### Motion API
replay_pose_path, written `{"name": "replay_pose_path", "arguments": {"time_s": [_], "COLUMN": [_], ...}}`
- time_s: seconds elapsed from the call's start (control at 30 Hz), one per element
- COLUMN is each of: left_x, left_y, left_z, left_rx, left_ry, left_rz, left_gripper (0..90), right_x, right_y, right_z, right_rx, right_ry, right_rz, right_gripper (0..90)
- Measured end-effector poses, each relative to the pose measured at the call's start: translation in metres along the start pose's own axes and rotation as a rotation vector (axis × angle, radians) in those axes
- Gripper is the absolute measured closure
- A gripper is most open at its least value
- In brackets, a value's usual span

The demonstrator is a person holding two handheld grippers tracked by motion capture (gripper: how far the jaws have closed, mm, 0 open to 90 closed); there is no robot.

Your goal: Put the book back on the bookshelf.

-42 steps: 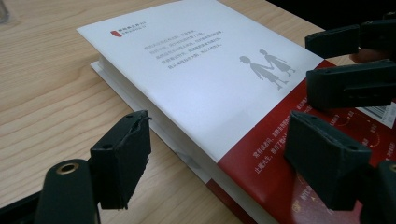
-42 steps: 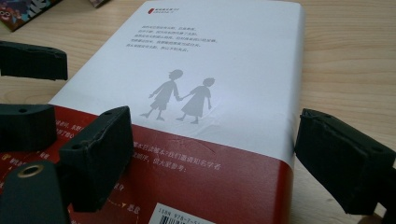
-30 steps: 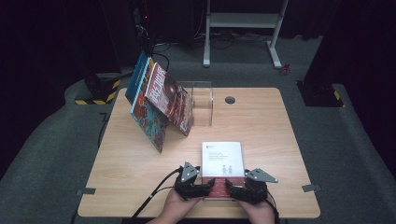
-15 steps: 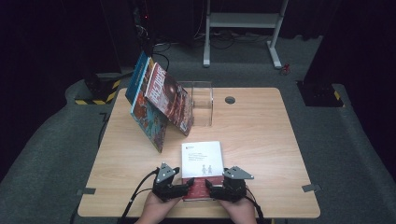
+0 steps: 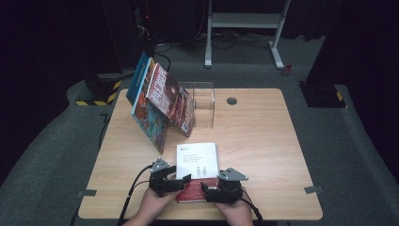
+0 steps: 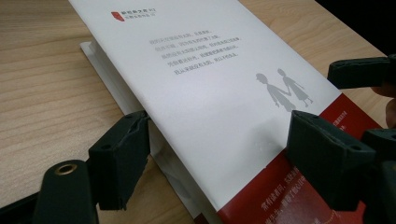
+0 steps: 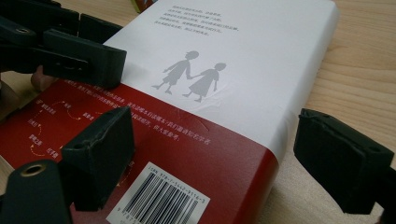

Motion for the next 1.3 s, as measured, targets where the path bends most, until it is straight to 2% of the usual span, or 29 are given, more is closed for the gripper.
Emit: {"name": "replay_pose_path", "arguments": {"time_s": [0.07,0.13,0.17,0.2,0.33,0.53,0.8,0.9,1.13,1.3], "left_x": [0.0,0.002,0.002,0.003,0.003,-0.001,-0.007,-0.011,-0.017,-0.015], "left_y": [0.002,0.004,0.004,0.005,0.005,0.002,-0.006,-0.009,-0.013,-0.011], "left_z": [0.0,0.002,0.002,0.004,0.005,0.007,0.004,0.004,0.006,0.004], "left_rx": [0.004,0.029,0.029,0.041,0.036,0.022,0.025,0.025,0.026,0.044], "left_ry": [-0.002,-0.043,-0.043,-0.037,-0.023,0.047,0.052,0.063,0.089,0.052], "left_rz": [-0.007,-0.027,-0.027,-0.028,-0.025,0.014,0.069,0.091,0.122,0.103], "left_gripper": [20.3,20.0,18.8,18.5,17.9,19.4,32.5,37.1,41.3,41.3], "right_x": [0.0,0.0,0.0,0.002,0.004,0.005,0.003,0.003,0.001,0.002], "right_y": [0.0,-0.001,-0.001,-0.004,-0.006,-0.005,-0.006,-0.008,-0.01,-0.009], "right_z": [0.0,0.0,0.0,-0.001,-0.001,0.001,0.001,0.001,0.001,0.0], "right_rx": [0.002,0.006,0.006,0.006,-0.005,-0.034,-0.029,-0.032,-0.038,-0.044], "right_ry": [-0.011,-0.009,-0.009,-0.003,0.004,0.015,0.013,0.027,0.031,0.028], "right_rz": [0.005,0.016,0.016,0.023,0.029,0.029,0.046,0.05,0.068,0.072], "right_gripper": [12.2,12.2,12.2,12.3,12.3,12.1,12.4,12.5,12.8,14.4]}}
Point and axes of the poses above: each handheld gripper's, and its own axes: y roughly forward along the jaws, x roughly out of its underside, z roughly to its right, the point moved 9 cm from there along y, roughly forward along the jaws, and after that the axes turned 12 degrees about z, right-handed, at the moved point
